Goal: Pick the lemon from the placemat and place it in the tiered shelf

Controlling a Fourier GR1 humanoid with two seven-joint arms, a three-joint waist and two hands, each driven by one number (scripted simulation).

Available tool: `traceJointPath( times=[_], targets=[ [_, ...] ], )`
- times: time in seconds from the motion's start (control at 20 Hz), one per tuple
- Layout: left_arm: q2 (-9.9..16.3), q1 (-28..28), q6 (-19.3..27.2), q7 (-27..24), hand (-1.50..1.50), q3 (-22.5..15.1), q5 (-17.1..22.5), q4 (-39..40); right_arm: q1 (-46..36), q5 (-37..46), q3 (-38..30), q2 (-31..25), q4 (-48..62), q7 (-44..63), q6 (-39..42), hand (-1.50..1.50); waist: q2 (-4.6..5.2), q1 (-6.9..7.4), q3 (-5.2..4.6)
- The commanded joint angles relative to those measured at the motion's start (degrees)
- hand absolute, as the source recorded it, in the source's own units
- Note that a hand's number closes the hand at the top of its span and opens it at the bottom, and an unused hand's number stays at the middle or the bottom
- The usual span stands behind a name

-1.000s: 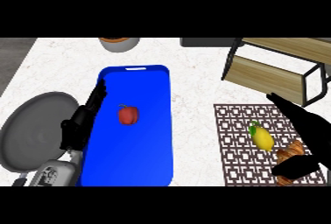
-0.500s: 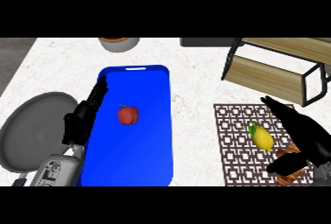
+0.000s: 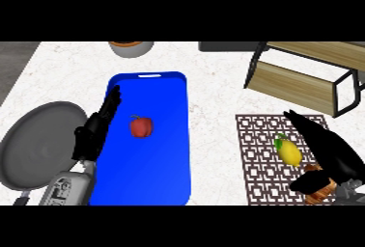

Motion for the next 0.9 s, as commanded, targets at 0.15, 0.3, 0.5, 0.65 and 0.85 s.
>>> traceJointPath(
  times=[0.15, 0.3, 0.5, 0.65, 0.85],
  targets=[
    [-1.55, -0.20, -0.02, 0.63, 0.00, 0.58, -2.30, -0.99, -2.67, 4.23, -1.33, 1.75, 8.48, -4.13, -3.98, -1.50, -0.01, 0.07, 0.00],
    [0.16, 1.80, -2.93, -1.32, 0.00, 2.58, -1.27, -0.89, -3.46, 4.98, -1.65, 2.01, 9.72, -4.42, -2.78, -1.50, -0.01, 0.12, -0.01],
    [-0.38, 4.45, -3.56, 2.71, 0.00, 1.97, -1.30, -7.07, -4.28, 5.64, -2.85, 2.13, 12.00, -6.16, -3.44, -1.50, -0.04, 0.18, -0.01],
    [-0.55, 6.40, -3.93, 1.06, 0.00, 1.13, -2.25, -7.29, -2.36, 6.87, -2.53, 2.00, 17.04, -11.22, -7.44, -1.50, -0.03, 0.24, 0.00],
    [-1.60, -0.15, -3.59, 1.79, 0.00, 3.78, -2.53, -1.82, -2.89, 6.97, -3.02, 3.11, 14.68, -9.71, -4.92, -1.50, -0.01, 0.01, -0.01]
  ],
)
